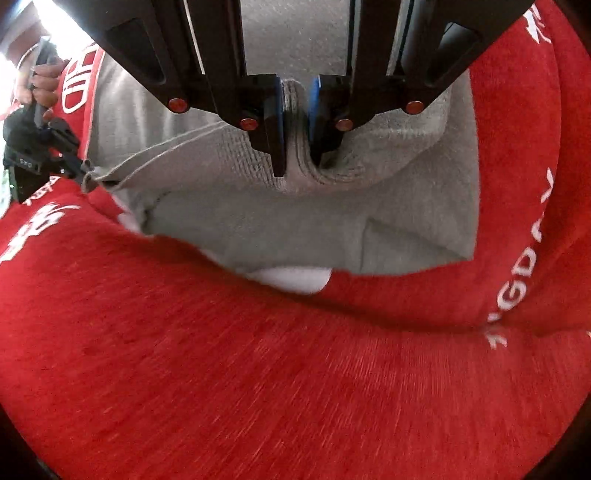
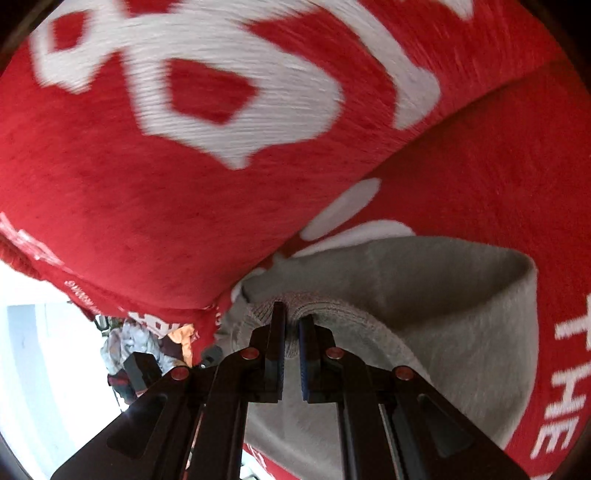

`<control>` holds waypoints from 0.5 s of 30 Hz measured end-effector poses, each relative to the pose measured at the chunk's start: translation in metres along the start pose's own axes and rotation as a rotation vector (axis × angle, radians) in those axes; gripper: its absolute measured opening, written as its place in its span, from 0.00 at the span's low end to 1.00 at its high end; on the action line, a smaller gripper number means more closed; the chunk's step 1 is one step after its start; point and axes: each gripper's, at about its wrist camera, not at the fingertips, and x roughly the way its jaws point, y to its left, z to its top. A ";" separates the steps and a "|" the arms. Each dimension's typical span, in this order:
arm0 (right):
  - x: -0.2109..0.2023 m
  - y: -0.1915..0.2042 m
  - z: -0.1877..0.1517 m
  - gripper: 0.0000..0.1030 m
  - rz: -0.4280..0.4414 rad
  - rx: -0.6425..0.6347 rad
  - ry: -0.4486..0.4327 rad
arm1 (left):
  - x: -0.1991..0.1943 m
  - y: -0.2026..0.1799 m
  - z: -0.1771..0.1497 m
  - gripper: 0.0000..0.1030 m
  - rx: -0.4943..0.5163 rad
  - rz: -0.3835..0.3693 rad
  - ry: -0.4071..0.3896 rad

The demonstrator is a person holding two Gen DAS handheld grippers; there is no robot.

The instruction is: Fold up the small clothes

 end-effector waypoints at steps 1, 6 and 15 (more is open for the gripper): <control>0.003 -0.003 0.002 0.07 -0.008 0.006 0.004 | 0.000 0.000 0.002 0.10 -0.002 0.006 0.003; 0.004 0.001 0.008 0.12 -0.030 -0.013 0.031 | -0.025 -0.011 0.001 0.64 0.045 0.076 -0.072; -0.018 0.029 -0.002 0.29 -0.135 -0.122 -0.009 | -0.047 -0.032 -0.013 0.67 0.175 0.075 -0.051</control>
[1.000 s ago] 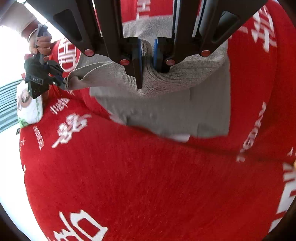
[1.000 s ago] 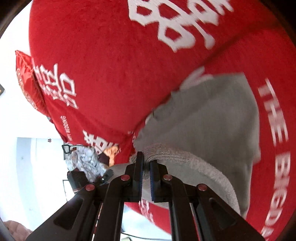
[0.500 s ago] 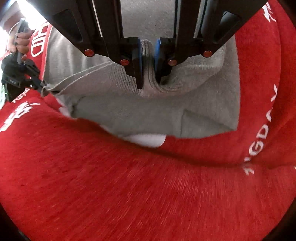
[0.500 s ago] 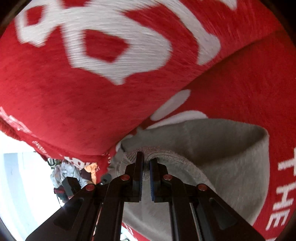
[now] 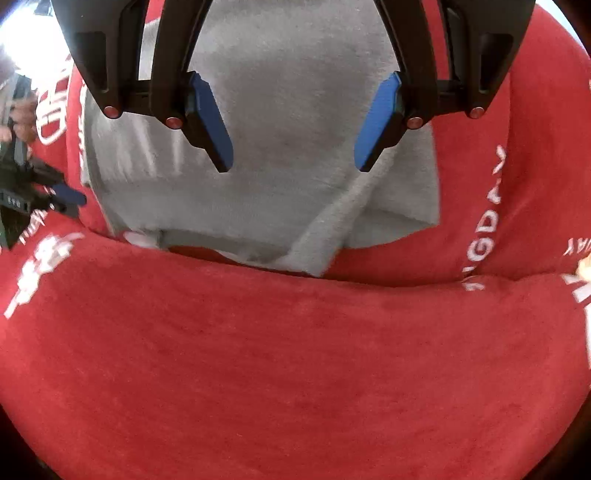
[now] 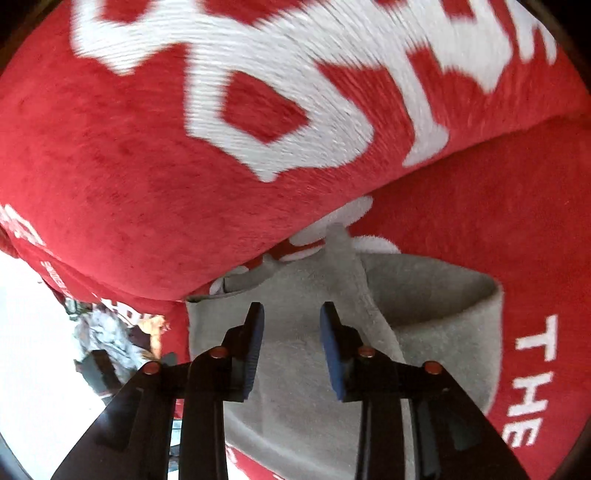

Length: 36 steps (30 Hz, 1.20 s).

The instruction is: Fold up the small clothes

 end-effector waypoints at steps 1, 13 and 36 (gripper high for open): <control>-0.001 0.003 -0.002 0.19 0.011 -0.017 0.001 | 0.004 -0.003 0.000 0.67 0.013 -0.015 0.011; 0.046 -0.025 0.001 0.15 -0.117 -0.018 0.048 | 0.064 0.037 0.019 0.67 -0.140 0.080 0.007; -0.009 -0.015 -0.070 0.36 0.002 0.118 -0.024 | -0.026 0.096 -0.076 0.67 -0.144 0.119 0.119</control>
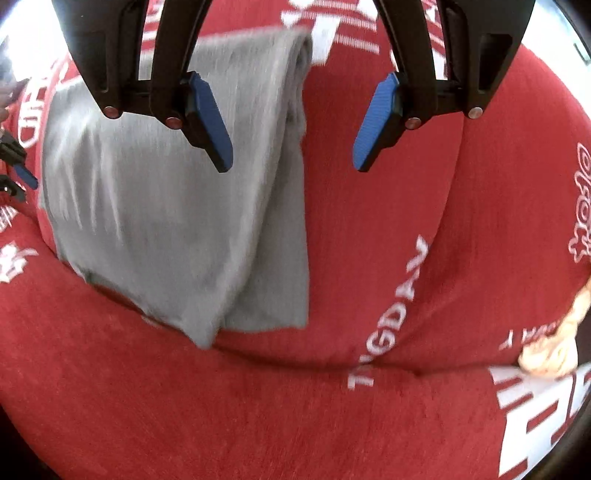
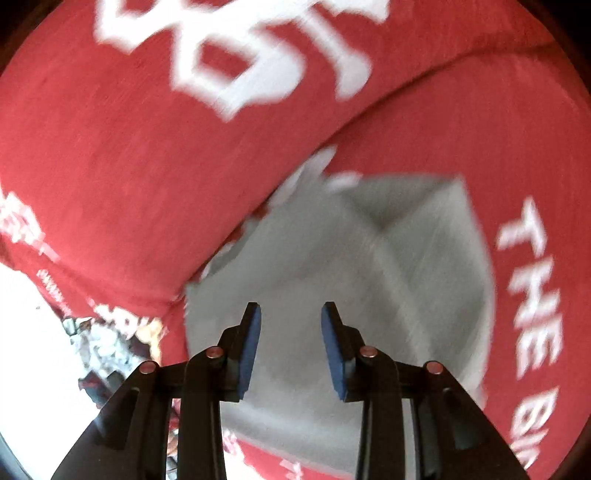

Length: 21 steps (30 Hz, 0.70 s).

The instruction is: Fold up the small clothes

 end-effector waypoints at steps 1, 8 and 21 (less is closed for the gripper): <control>0.008 0.012 -0.016 0.36 0.016 -0.004 0.012 | 0.000 -0.001 -0.007 0.67 0.006 -0.015 0.012; 0.066 0.037 -0.139 0.38 0.078 0.026 0.189 | 0.005 0.003 -0.037 0.67 0.074 -0.170 0.102; 0.136 0.022 -0.225 0.45 0.132 0.287 0.062 | 0.019 -0.009 -0.042 0.56 0.183 -0.398 0.163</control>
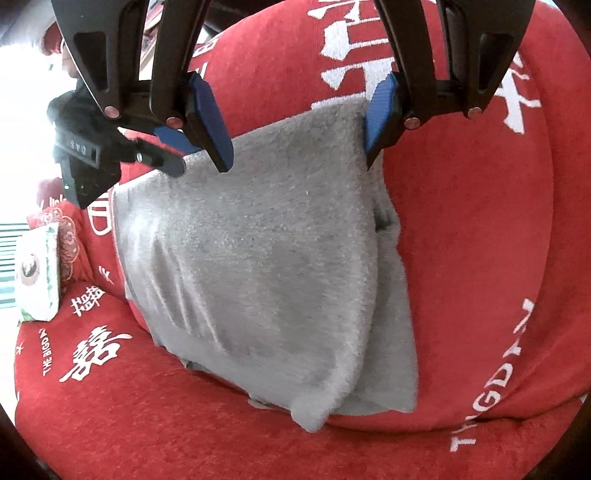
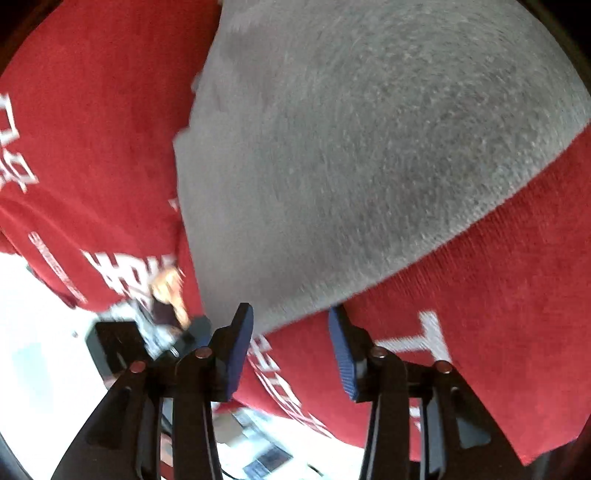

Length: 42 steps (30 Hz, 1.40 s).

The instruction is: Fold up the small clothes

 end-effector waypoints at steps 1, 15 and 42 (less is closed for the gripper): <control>-0.002 -0.001 0.002 0.45 0.010 0.014 -0.015 | 0.003 0.002 0.002 0.35 0.000 -0.009 0.009; -0.022 0.022 0.004 0.07 -0.190 -0.138 -0.037 | -0.001 0.022 -0.026 0.06 0.062 0.080 0.019; -0.141 0.033 0.058 0.08 -0.596 -0.275 -0.245 | 0.002 -0.031 -0.020 0.60 0.069 0.120 -0.048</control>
